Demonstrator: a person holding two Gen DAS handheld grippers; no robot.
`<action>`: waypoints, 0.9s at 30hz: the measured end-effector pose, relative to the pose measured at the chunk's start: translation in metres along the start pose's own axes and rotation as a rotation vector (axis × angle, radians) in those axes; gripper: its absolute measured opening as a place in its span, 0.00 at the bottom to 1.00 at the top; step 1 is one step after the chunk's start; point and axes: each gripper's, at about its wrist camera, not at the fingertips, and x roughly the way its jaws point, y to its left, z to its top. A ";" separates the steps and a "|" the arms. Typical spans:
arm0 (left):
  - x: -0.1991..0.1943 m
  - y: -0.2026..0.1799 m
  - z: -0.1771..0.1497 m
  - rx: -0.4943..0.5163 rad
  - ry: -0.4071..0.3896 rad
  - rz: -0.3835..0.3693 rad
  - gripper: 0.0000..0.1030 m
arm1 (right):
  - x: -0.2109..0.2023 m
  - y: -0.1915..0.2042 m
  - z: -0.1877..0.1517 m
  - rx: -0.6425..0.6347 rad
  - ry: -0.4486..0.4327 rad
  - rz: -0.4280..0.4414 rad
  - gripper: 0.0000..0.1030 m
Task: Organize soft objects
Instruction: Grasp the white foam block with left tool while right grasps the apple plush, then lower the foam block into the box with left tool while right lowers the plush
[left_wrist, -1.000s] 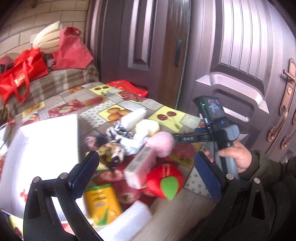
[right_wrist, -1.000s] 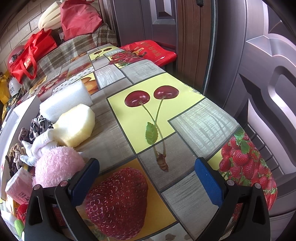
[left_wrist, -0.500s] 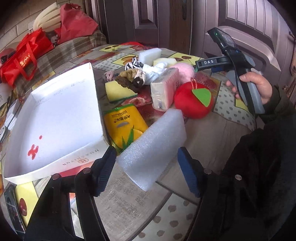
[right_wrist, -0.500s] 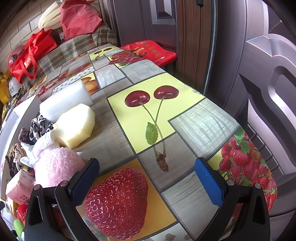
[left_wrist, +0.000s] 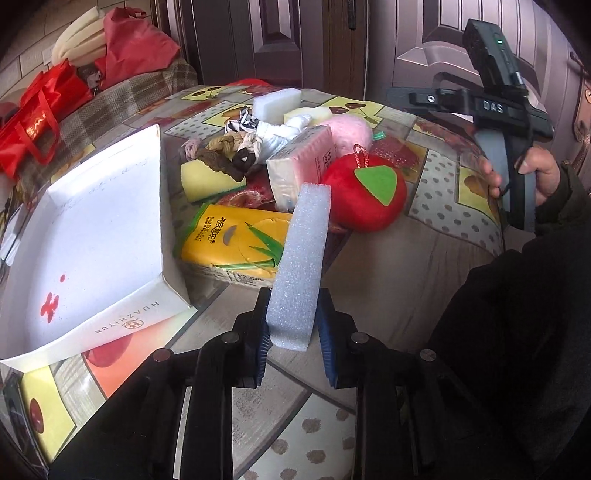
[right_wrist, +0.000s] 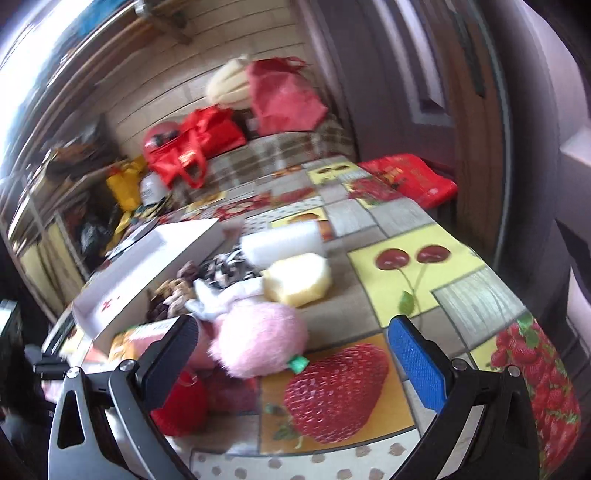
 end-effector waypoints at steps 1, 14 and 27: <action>0.002 -0.002 0.002 0.008 0.001 0.000 0.22 | -0.002 0.016 -0.002 -0.079 0.022 0.032 1.00; 0.021 -0.007 0.015 0.021 0.023 -0.023 0.19 | 0.057 0.095 -0.033 -0.316 0.343 0.184 0.58; -0.038 0.049 -0.001 -0.183 -0.328 0.283 0.19 | -0.007 0.077 0.004 -0.138 -0.148 0.190 0.58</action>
